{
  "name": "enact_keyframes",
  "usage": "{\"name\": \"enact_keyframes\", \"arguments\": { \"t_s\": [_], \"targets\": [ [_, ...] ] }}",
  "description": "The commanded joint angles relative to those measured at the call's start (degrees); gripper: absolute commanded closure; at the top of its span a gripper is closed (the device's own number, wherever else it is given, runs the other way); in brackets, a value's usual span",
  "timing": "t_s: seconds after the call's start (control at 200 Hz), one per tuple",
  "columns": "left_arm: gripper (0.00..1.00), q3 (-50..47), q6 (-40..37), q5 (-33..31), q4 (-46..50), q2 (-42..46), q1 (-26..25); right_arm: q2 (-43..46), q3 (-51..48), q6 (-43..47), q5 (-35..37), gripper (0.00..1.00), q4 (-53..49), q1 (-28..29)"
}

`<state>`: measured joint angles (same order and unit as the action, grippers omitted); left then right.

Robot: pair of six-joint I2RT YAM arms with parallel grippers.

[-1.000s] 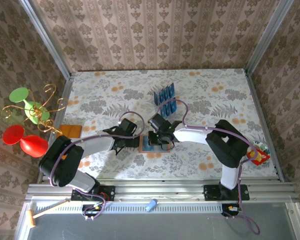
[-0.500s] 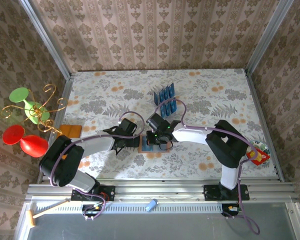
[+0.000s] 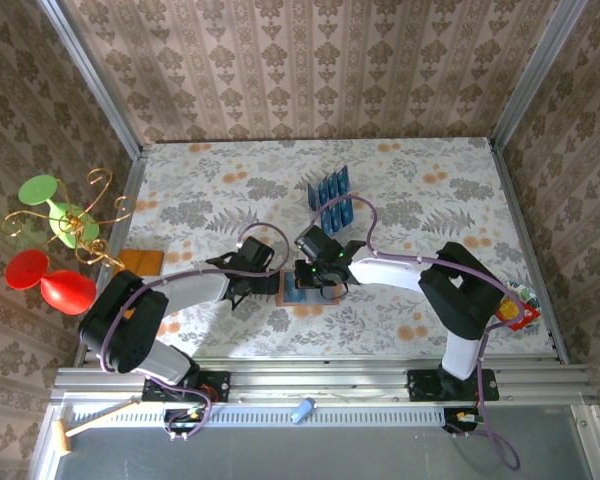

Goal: Put the credit cards into the card holder

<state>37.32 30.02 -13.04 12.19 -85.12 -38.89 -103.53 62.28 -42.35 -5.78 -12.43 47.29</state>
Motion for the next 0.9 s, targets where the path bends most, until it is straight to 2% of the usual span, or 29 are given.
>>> {"name": "enact_keyframes", "arguments": {
  "t_s": [0.0, 0.895],
  "targets": [
    [0.0, -0.69, -0.93, 2.55, -0.41, -2.54, 0.15, -1.32, -0.75, 0.07, 1.96, 1.0, -2.14, 0.01],
    [0.0, -0.67, -0.79, 3.11, -1.55, -3.6, -0.09, -4.05, 0.37, -0.28, 1.41, 1.0, -1.94, 0.21]
  ]
}}
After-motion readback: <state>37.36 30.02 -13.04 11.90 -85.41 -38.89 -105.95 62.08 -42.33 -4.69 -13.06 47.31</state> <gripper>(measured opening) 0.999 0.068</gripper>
